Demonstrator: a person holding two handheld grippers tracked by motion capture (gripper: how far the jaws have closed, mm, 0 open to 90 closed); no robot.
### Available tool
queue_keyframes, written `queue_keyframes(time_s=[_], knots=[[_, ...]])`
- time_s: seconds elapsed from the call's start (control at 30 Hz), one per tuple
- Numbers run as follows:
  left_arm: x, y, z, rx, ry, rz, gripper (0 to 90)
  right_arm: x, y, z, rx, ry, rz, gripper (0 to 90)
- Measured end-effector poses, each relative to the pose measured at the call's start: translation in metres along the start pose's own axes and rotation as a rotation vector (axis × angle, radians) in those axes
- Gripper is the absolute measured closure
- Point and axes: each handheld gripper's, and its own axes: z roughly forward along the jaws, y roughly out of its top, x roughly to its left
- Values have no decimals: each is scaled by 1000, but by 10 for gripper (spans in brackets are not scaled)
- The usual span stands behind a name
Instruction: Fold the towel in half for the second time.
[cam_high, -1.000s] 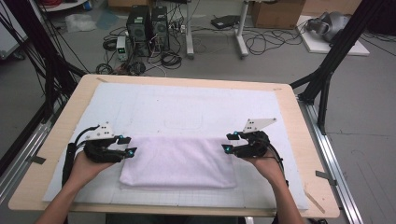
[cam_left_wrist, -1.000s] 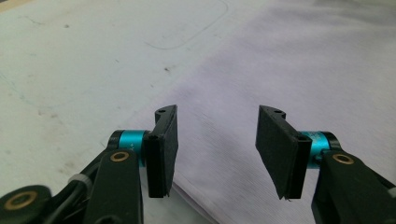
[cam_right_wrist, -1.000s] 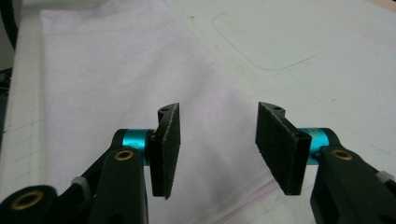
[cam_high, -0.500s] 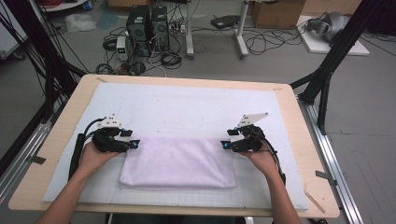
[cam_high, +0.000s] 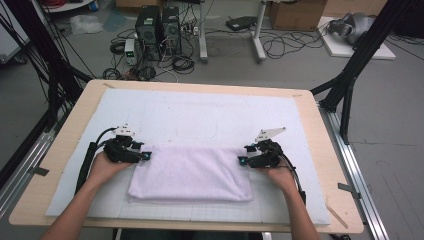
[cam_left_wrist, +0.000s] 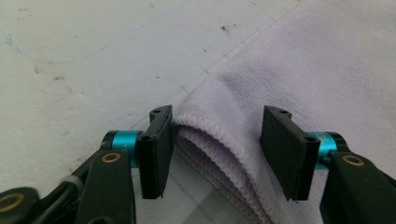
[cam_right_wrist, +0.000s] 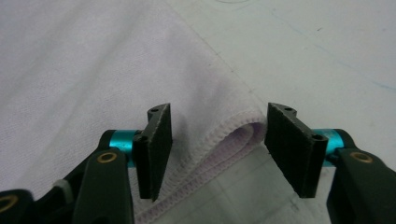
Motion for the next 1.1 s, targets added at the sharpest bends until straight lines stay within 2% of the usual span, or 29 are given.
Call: queue_keyframes(time_s=[0.1,0.13,0.17,0.3,0.4,0.47,0.6,0.7,0.83,0.97,1.07,1.1], knots=[[-1,0,-1,1,-10,7,527,1,-1,1,-10,15,-1,505],[-2,1,-1,3,-25,12,584,1,-2,0,-13,22,-2,545],[-3,1,-1,1,-23,25,635,2,-2,0,-15,31,0,587],[-9,2,-3,4,2,63,736,5,0,-2,-7,53,-23,761],[-12,3,-5,3,24,86,760,8,4,-3,-2,34,-57,792],[-13,5,-7,-10,41,86,767,7,5,-7,-23,30,-49,800],[-10,10,-12,-63,64,59,776,3,10,-16,-58,6,-38,808],[-8,21,-15,-88,94,59,777,1,20,-22,-73,-27,-48,808],[-2,44,-19,-121,126,62,777,-5,35,-30,-86,-90,-55,809],[4,71,-21,-133,157,74,777,-16,50,-38,-106,-116,-38,809],[9,88,-19,-140,181,85,777,-22,63,-40,-101,-147,-51,807],[13,95,-17,-146,206,88,766,-26,68,-41,-106,-156,-49,795]])
